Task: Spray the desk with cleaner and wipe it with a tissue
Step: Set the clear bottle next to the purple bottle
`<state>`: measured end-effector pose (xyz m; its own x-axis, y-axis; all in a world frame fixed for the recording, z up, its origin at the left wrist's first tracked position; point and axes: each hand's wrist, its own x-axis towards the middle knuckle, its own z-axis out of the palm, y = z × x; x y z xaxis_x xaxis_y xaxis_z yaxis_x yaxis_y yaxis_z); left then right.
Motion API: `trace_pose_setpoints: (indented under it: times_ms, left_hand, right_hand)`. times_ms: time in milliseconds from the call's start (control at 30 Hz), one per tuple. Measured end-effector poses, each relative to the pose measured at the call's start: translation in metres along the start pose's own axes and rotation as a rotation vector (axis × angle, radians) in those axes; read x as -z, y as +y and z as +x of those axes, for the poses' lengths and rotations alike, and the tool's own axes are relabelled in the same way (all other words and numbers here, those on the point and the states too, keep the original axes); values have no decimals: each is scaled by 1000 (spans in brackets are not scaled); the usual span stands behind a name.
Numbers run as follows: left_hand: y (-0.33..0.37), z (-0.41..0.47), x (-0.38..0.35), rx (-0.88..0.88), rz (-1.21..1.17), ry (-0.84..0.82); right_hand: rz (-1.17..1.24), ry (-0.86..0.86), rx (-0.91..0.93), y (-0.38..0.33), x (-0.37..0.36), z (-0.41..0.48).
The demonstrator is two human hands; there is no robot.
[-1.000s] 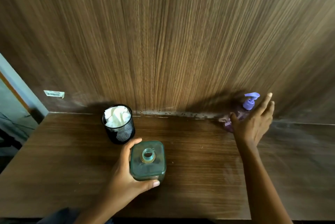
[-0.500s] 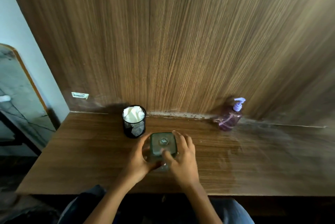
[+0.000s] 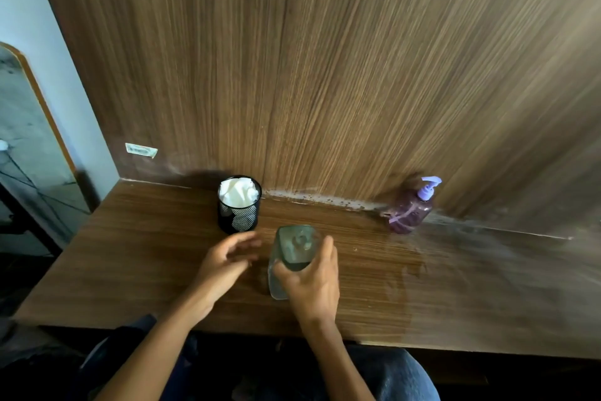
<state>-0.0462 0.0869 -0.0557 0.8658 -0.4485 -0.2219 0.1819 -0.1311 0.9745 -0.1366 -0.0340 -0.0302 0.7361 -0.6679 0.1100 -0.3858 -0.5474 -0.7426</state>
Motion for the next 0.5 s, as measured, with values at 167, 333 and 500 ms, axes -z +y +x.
trace_pose_setpoints:
  times_ms: [167,333,500]
  left_hand:
    - [4,0,-1,-35,-49,65]
    - [5,5,-13,5,-100,82]
    - [5,14,-19,40,-141,68]
  right_hand:
    - [130,234,47,27,56,41]
    - [104,424,-40,80,101,82]
    - [139,484,-165,129,120,111]
